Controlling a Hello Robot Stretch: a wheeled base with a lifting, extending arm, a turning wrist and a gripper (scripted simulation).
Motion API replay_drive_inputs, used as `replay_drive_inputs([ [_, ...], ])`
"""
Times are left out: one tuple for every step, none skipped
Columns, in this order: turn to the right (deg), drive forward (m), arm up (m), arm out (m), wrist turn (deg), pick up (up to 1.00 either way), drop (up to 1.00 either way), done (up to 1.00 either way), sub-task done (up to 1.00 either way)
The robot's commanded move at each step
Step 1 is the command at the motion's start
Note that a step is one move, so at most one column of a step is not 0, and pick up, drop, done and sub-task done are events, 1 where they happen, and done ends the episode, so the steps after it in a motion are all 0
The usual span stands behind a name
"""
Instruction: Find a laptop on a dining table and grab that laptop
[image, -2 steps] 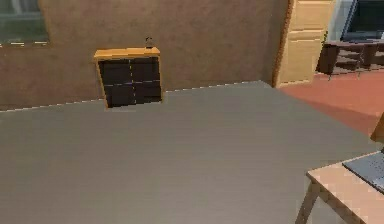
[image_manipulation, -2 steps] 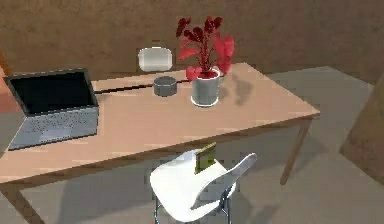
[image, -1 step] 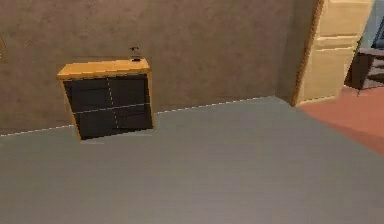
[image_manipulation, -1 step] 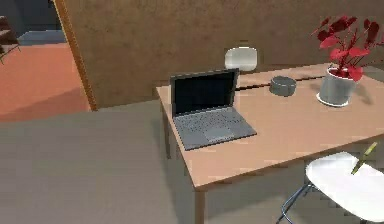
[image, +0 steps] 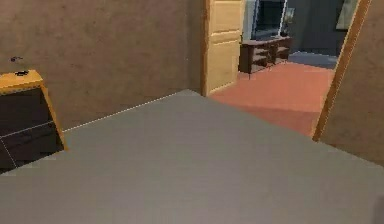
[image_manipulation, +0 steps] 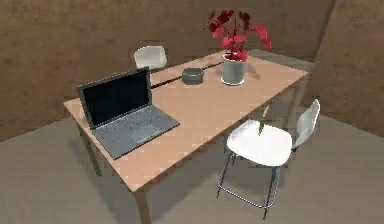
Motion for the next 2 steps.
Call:
replay_drive_inputs([
  [0.0,0.35,0.00,0.00,0.0,0.00,0.00,0.00,0.00],
  [45.0,0.00,0.00,0.00,0.0,0.00,0.00,0.00,0.00],
])
